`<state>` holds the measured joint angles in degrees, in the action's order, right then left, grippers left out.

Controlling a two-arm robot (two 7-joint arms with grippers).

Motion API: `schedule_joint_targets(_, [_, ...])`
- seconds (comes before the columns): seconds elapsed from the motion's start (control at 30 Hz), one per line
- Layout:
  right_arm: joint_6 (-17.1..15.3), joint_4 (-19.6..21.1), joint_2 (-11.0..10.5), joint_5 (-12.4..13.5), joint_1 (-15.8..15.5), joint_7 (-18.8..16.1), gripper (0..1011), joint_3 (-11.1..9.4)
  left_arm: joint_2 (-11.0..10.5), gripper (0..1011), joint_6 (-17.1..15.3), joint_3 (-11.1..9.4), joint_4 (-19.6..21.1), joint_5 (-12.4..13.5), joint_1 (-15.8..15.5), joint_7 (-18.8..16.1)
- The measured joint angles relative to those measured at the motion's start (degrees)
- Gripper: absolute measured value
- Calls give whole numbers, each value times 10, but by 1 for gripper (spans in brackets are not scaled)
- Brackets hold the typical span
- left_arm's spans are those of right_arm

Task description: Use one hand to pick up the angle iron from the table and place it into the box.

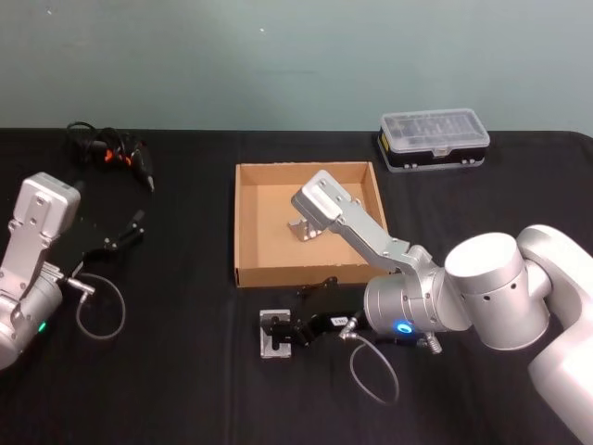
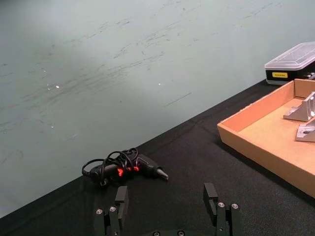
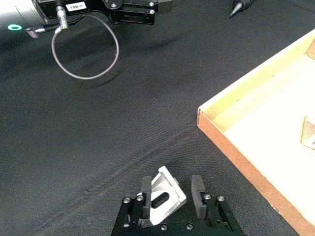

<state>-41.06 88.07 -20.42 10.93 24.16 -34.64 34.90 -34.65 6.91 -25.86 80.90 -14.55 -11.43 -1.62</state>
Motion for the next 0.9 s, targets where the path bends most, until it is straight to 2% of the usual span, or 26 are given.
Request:
schedule_joint_targets(0.17, [0, 0, 0, 0, 0, 0, 372, 0, 0, 1000, 0, 0, 0, 0, 0, 0])
schedule_joint_targets(0.23, [0, 0, 0, 0, 0, 0, 352, 0, 0, 1000, 0, 0, 0, 0, 0, 0])
schedule_joint_targets(0.33, [0, 1, 0, 0, 0, 0, 207, 0, 0, 1000, 0, 0, 0, 0, 0, 0])
schedule_joint_targets(0.47, [0, 1, 0, 0, 0, 0, 97, 0, 0, 1000, 0, 0, 0, 0, 0, 0])
schedule_joint_targets(0.57, [0, 1, 0, 0, 0, 0, 58, 0, 0, 1000, 0, 0, 0, 0, 0, 0])
schedule_joint_targets(0.9, [2, 6, -2, 3, -3, 3, 58, -1, 0, 1000, 0, 0, 0, 0, 0, 0])
